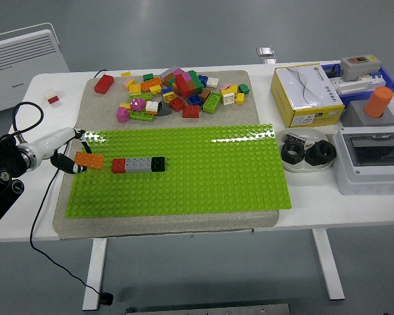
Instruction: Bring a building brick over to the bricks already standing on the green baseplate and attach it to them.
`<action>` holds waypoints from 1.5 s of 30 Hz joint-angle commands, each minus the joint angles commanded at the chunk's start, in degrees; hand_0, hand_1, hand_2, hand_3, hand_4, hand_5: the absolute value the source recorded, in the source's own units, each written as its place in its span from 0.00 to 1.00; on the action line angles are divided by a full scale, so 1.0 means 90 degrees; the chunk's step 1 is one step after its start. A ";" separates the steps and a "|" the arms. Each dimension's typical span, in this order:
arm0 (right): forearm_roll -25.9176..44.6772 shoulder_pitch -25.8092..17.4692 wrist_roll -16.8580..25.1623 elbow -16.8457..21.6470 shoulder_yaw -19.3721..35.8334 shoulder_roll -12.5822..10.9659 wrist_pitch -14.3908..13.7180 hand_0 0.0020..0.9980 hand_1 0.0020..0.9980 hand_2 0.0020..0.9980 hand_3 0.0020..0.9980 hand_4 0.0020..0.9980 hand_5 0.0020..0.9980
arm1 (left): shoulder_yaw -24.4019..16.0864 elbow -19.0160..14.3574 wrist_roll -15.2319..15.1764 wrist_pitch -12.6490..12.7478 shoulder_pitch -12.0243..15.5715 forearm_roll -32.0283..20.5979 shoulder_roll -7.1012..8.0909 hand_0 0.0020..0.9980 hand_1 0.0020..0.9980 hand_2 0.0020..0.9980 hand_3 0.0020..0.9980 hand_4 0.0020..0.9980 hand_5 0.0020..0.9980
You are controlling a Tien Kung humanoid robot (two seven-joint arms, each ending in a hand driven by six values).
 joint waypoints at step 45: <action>0.0000 -0.0067 -0.0060 0.0008 0.0000 -0.0117 0.0001 0.65 0.56 0.67 0.71 0.75 1.00 | -0.0587 -0.1208 0.1635 -0.0202 -0.0044 -0.0150 -0.0871 1.00 1.00 0.95 0.49 0.74 0.00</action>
